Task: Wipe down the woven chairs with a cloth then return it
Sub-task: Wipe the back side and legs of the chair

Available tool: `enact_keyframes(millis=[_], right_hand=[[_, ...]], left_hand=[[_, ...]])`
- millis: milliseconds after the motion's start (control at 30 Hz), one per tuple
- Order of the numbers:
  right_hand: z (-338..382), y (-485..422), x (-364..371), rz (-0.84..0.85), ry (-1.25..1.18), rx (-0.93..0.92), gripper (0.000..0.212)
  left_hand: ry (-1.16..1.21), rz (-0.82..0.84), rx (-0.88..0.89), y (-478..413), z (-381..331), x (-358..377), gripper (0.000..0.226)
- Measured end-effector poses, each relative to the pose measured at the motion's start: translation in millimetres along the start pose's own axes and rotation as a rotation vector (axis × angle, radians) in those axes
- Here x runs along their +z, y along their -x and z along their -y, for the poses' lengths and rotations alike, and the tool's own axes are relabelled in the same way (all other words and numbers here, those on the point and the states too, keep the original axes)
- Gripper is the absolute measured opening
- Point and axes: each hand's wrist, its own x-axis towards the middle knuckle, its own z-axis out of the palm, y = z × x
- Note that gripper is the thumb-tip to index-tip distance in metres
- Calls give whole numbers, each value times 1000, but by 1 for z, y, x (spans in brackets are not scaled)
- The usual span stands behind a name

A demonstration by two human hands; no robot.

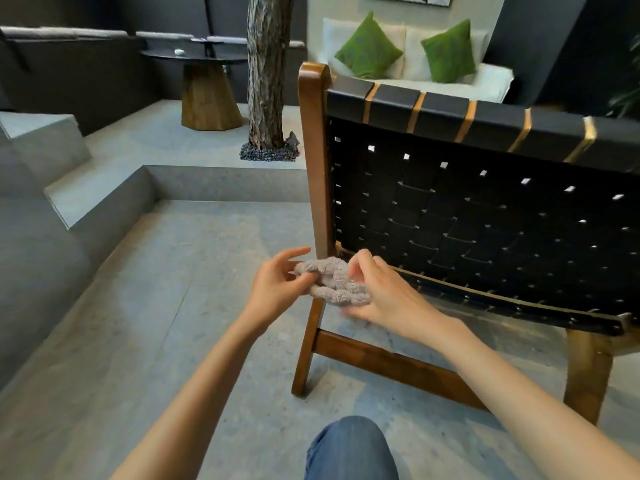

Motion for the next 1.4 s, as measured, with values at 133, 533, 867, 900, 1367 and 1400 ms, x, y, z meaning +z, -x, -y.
enact_keyframes(millis=[133, 533, 867, 900, 1367, 1400], right_hand=[[2, -3, -5, 61, -69, 37, 63], [12, -11, -20, -76, -223, 64, 8], [30, -41, -62, -542, -383, 104, 9], [29, -40, -61, -603, -434, 104, 9], [79, -89, -58, -811, -1236, 79, 59], [81, -92, -56, -820, -1214, 60, 58]], left_hand=[[43, -48, 10, -6, -10, -7, 15], [-316, 50, 250, -13, -24, -32, 7], [-731, -320, 312, -46, -63, -65, 11], [-658, -356, 308, -49, -68, -64, 6], [319, -153, 449, -81, -129, -52, 27], [353, -117, 460, -81, -127, -50, 31]])
